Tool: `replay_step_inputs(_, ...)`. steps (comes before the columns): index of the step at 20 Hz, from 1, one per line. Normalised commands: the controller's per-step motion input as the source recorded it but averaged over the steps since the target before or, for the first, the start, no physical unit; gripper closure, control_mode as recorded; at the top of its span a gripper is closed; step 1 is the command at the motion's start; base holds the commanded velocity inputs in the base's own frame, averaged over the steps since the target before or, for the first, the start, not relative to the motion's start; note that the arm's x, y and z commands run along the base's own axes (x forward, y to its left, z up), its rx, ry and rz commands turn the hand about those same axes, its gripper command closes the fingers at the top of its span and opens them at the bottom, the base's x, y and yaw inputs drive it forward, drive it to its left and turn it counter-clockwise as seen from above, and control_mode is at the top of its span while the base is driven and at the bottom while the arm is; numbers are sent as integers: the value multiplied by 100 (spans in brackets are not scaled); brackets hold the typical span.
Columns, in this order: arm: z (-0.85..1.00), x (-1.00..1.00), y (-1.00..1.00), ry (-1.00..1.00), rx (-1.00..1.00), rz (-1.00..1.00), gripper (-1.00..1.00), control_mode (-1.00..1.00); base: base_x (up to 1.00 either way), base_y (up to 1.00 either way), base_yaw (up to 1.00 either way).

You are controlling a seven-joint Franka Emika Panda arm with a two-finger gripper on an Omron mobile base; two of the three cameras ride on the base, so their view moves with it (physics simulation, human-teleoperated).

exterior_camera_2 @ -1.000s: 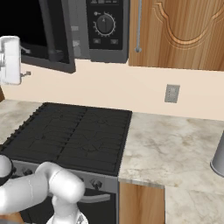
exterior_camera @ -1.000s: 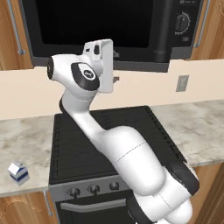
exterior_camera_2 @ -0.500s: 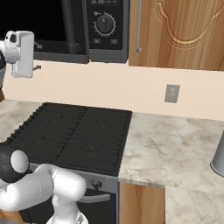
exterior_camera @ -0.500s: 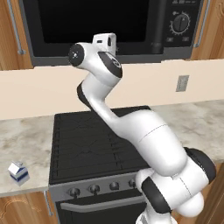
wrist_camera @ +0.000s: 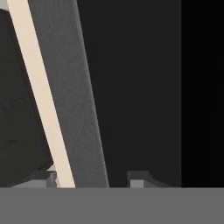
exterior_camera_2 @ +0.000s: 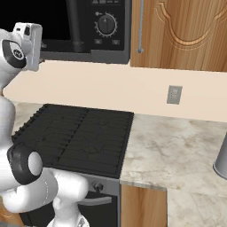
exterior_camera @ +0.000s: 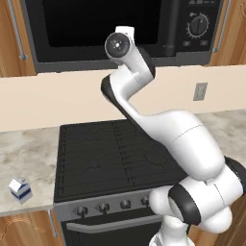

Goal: Place the microwavable item in the microwave. Then, close the microwave door and press the start button.

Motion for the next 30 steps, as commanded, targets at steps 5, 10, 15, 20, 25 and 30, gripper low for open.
replay_step_inputs(5,-8,19,-9,-1,8,22,-100,-100,0,0,0)
replay_step_inputs(10,0,-78,-30,-15,1,12,-100,-100,0,0,0)
replay_step_inputs(15,5,-100,-50,-28,0,9,-100,-100,0,0,0)
replay_step_inputs(20,1,-80,-90,-7,10,8,-100,-100,0,0,0)
replay_step_inputs(25,6,-36,-100,0,22,13,-100,-100,0,0,0)
replay_step_inputs(30,0,-3,-84,0,18,16,-100,-100,0,0,0)
